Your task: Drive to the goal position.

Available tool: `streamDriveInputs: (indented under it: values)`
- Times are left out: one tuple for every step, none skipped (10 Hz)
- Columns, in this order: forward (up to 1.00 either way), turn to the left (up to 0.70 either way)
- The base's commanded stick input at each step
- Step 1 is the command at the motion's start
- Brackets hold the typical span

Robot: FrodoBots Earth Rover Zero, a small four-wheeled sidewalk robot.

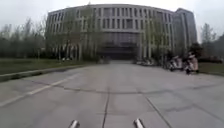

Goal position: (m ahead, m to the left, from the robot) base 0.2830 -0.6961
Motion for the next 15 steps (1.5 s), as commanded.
streamDriveInputs:
  values:
    - [0.70, 0.00]
    - [0.70, 0.00]
    - [0.70, 0.00]
    - [0.70, 0.00]
    - [0.70, 0.00]
    - [0.70, 0.00]
    - [0.70, 0.00]
    - [0.70, -0.03]
    - [0.70, -0.09]
    - [0.70, -0.24]
    - [0.70, -0.32]
    - [0.70, -0.34]
    - [0.70, -0.35]
    - [0.70, -0.35]
    - [0.70, -0.35]
